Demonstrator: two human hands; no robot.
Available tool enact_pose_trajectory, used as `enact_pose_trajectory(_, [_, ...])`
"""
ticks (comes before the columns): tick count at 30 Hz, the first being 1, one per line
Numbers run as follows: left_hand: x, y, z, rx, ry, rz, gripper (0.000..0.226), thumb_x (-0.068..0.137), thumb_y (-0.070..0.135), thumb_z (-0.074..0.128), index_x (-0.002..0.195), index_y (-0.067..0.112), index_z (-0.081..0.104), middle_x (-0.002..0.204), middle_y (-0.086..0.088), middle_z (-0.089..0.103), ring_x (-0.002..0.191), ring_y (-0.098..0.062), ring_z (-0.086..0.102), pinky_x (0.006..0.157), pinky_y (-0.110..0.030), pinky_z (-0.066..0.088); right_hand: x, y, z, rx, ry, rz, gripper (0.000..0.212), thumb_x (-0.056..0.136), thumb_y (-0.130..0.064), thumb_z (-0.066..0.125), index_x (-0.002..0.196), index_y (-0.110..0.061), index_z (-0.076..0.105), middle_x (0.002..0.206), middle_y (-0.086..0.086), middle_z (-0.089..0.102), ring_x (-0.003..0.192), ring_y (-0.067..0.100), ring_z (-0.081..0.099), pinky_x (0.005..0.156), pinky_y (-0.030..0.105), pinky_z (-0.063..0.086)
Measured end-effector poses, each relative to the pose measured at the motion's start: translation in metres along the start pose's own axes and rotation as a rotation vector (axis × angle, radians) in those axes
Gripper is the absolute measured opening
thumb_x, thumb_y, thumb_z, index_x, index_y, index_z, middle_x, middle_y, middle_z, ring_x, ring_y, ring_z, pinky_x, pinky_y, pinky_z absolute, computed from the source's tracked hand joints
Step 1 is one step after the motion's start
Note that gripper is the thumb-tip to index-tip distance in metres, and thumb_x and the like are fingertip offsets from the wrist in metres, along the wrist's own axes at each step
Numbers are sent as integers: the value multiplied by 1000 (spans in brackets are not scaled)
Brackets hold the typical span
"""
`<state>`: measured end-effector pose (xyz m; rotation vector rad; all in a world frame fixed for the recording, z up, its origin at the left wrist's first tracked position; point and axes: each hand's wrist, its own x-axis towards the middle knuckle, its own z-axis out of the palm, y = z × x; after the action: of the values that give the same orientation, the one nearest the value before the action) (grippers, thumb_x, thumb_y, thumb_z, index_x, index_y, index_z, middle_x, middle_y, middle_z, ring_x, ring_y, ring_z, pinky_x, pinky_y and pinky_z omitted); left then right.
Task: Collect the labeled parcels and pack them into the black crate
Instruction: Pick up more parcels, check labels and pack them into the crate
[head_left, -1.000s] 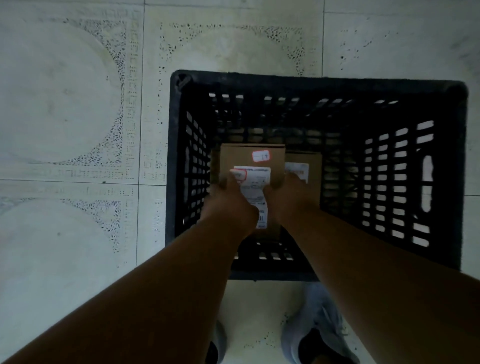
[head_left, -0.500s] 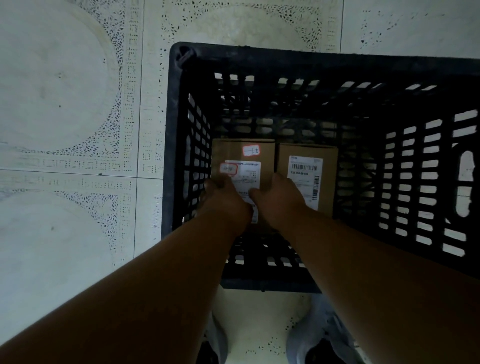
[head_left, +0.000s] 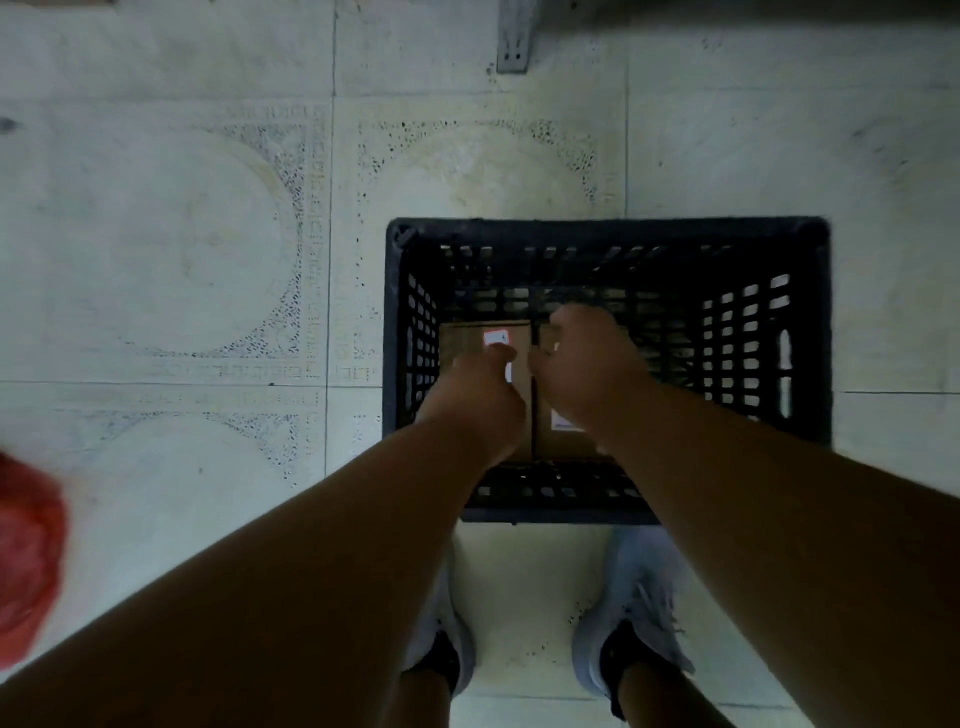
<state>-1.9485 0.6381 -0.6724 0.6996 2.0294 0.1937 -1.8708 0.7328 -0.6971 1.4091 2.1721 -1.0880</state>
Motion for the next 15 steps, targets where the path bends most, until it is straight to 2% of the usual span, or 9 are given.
enact_pose_trajectory(2, [-51,39,-38,-66,90,112,35,99,13,39,129,22,55,123,-1,61,94,-12,57,74,-24,46,-43,-21,-52,61,101,-65,44,95,-28,60,135,-12,52,134,13,49,118,28,54,93,30,43])
enact_pose_trajectory(4, [-110,78,-78,-111,213,212,29,101,14,38,116,22,61,107,3,65,80,-6,57,64,-20,42,-98,-46,-106,138,213,-109,42,94,-24,60,134,-13,53,131,9,52,117,23,54,89,23,37])
enact_pose_trajectory(6, [-172,116,-116,-164,314,301,24,101,18,40,112,24,60,100,7,64,79,-4,59,63,-18,45,-158,-69,-158,221,266,-124,39,93,-24,62,130,-16,55,125,5,55,111,17,56,89,22,38])
enact_pose_trajectory(8, [-236,150,-149,-151,356,405,19,99,17,44,109,25,58,97,10,60,81,-5,57,65,-15,44,-219,-88,-203,284,292,-151,27,90,-28,63,115,-19,59,109,2,60,93,13,60,77,26,45])
enact_pose_trajectory(9, [-268,164,-162,-115,372,465,17,98,16,45,108,24,57,97,10,58,82,-6,56,66,-14,43,-250,-97,-221,310,308,-168,24,89,-29,62,110,-19,59,104,3,61,86,12,60,69,24,43])
enact_pose_trajectory(10, [-299,177,-174,-81,393,531,17,97,16,47,108,24,56,97,9,57,83,-7,55,68,-17,44,-282,-105,-239,334,329,-179,26,89,-30,63,112,-20,58,105,3,61,85,11,59,67,20,41])
enact_pose_trajectory(12, [-354,199,-189,-52,417,652,15,96,15,48,106,25,55,99,8,59,84,-9,57,71,-24,48,-345,-114,-271,381,393,-167,37,90,-31,65,124,-22,55,116,-2,57,94,6,55,71,9,37])
enact_pose_trajectory(15, [-421,229,-197,-95,367,785,16,98,17,49,103,31,52,97,12,59,85,-3,56,72,-13,44,-432,-113,-313,463,514,-126,43,91,-35,66,130,-28,49,123,-9,50,96,-2,50,70,3,41])
